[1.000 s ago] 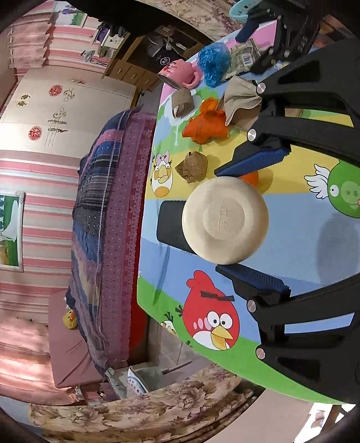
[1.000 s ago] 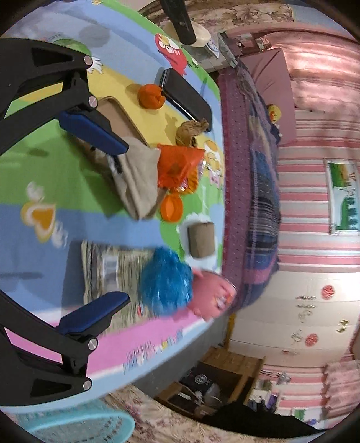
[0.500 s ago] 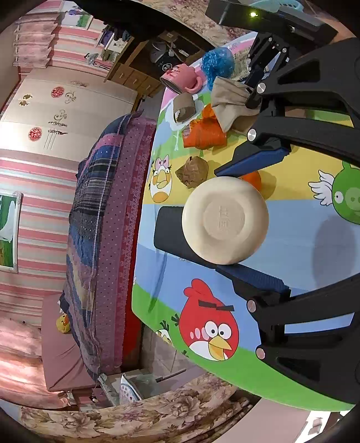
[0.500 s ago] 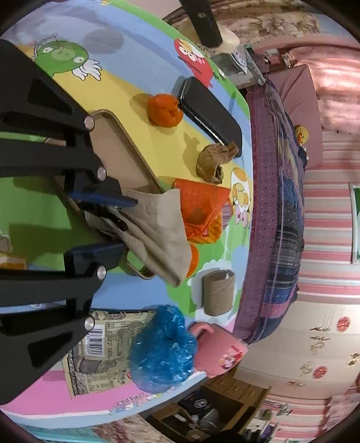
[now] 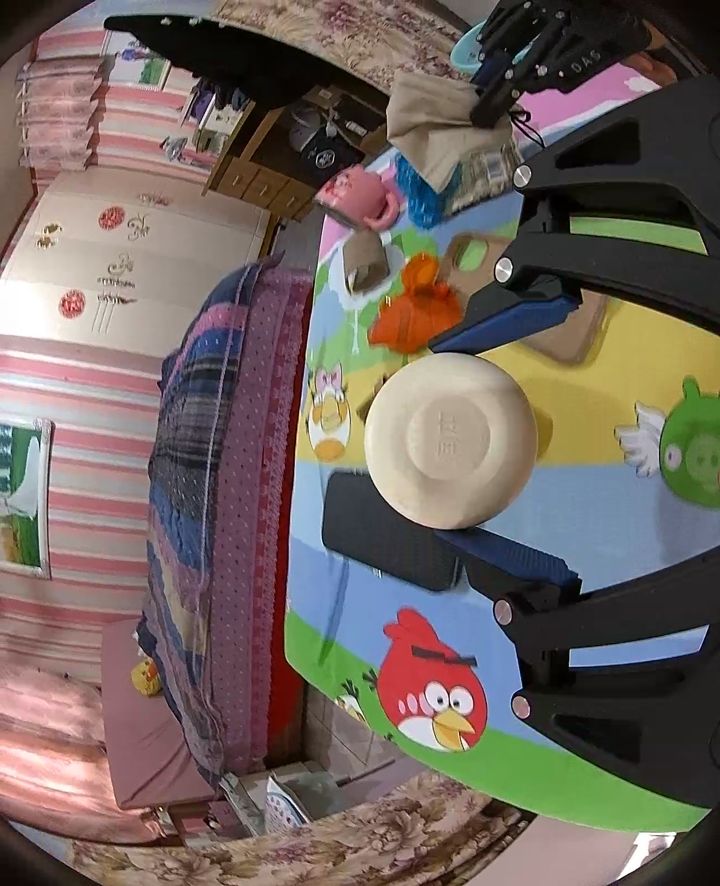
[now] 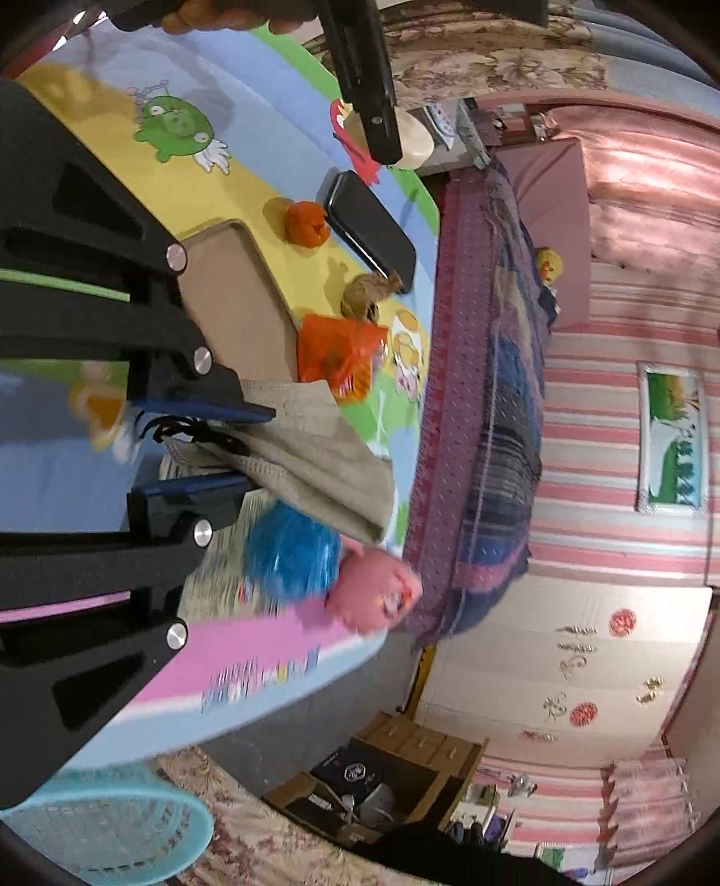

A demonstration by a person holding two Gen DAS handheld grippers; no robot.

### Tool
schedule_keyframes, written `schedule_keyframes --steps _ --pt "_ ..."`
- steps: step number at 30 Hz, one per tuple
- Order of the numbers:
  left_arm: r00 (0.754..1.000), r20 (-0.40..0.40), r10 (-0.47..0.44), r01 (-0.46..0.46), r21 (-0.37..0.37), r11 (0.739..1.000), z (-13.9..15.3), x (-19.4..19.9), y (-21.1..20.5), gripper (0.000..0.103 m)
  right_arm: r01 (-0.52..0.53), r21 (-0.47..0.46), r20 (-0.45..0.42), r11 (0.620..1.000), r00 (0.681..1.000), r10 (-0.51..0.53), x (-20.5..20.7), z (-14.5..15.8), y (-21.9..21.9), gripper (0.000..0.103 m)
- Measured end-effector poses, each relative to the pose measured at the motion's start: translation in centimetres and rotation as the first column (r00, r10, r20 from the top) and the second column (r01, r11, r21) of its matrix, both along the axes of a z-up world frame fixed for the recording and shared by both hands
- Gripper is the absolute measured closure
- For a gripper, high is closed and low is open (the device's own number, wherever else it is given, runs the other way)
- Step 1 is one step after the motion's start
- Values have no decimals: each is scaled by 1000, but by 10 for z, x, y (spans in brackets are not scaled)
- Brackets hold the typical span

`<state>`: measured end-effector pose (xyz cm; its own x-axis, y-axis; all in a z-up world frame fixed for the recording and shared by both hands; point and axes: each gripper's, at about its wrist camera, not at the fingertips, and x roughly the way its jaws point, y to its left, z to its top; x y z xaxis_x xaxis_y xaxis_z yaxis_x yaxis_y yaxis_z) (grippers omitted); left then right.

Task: Collect trash
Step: 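Grasp the beige cloth with the right tool, then carry the soap and beige cloth to the blue basket and release both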

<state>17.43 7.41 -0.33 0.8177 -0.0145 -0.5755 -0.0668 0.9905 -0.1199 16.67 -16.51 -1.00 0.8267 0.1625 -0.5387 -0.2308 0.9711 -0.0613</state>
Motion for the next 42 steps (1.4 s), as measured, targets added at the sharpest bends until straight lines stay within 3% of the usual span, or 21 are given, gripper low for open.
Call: schedule_keyframes --steps 16,24,29,34,42 --pt "978 7 -208 208 3 978 -7 -12 -110 42 178 53 41 983 983 -180 -41 -2 -110 85" --pt "971 -5 -240 240 -10 971 -13 -16 -151 42 237 90 55 967 969 -242 -49 -6 -155 85" --pt "964 8 -265 264 39 964 -14 -23 -177 42 254 85 68 964 963 -260 -54 -7 -176 85" --pt "958 15 -286 286 39 958 -13 -29 -198 42 290 87 70 953 952 -297 -62 -6 -207 85" --pt "930 43 -365 361 84 929 -4 -33 -248 42 371 111 77 922 922 -380 -77 5 -259 85"
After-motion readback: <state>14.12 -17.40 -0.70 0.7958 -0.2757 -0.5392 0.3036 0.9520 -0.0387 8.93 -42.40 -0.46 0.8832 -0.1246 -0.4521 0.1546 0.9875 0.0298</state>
